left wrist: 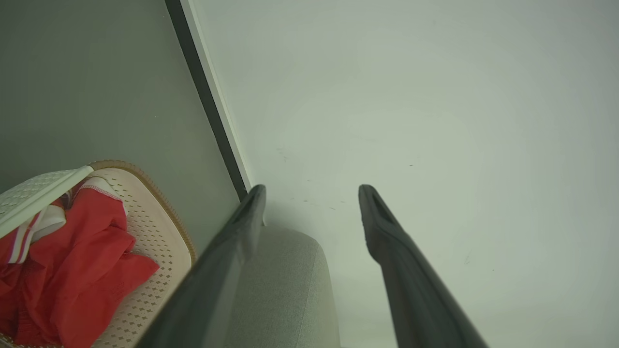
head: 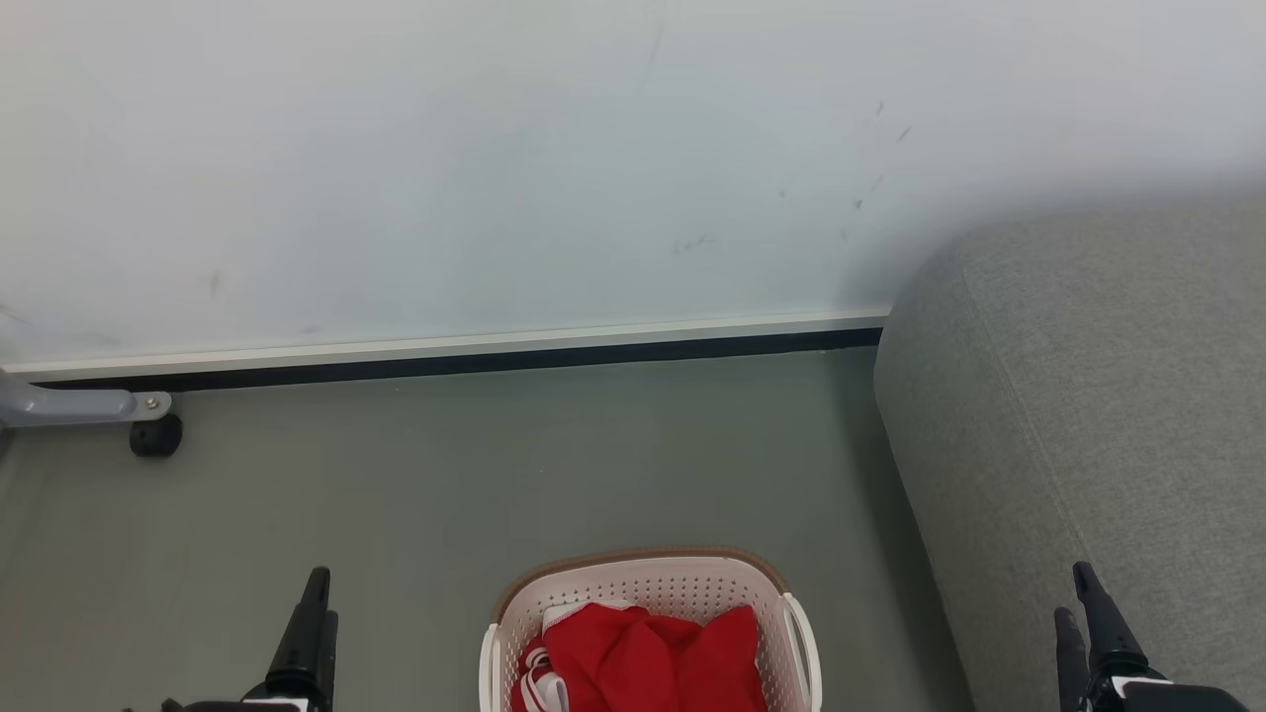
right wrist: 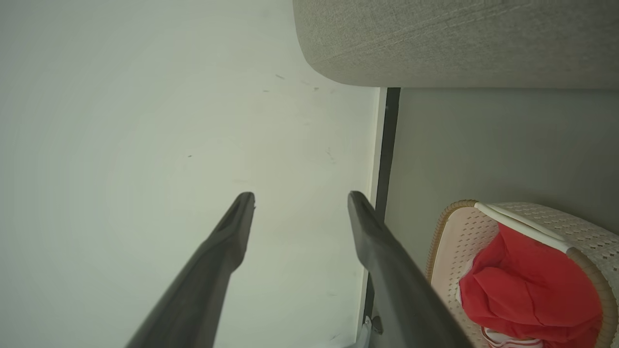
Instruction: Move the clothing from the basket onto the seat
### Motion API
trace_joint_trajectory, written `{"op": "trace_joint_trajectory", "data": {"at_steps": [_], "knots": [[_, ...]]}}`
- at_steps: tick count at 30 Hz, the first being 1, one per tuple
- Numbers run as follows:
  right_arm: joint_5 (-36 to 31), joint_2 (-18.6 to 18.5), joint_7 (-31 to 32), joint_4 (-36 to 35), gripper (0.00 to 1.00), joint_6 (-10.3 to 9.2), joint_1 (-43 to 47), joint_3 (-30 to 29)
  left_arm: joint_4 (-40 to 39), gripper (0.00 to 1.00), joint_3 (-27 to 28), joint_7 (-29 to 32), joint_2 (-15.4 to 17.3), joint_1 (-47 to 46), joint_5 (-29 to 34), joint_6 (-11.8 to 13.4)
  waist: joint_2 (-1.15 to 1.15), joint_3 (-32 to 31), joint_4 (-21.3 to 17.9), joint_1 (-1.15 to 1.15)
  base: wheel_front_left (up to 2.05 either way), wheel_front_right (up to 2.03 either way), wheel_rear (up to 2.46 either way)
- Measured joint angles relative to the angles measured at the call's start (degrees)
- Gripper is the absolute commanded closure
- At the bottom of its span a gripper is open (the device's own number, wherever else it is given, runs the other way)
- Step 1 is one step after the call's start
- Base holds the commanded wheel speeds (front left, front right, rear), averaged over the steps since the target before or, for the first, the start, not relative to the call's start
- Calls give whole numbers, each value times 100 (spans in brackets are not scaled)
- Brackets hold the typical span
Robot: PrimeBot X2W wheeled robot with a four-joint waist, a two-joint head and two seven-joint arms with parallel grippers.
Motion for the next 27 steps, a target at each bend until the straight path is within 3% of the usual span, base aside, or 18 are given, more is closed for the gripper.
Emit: {"op": "trace_joint_trajectory", "data": {"at_steps": [12, 27], "knots": [[-686, -3, -252, -240, 0, -187, 1, 176, -298, 0, -116, -259, 3, 0, 664, 160, 0, -32, -5, 0, 0, 0, 0], [-2316, -147, -569, -558, 0, -415, -1, 783, -654, 0, -533, -571, 219, -1, 2429, 448, 0, -62, -22, 0, 0, 0, 0]]}}
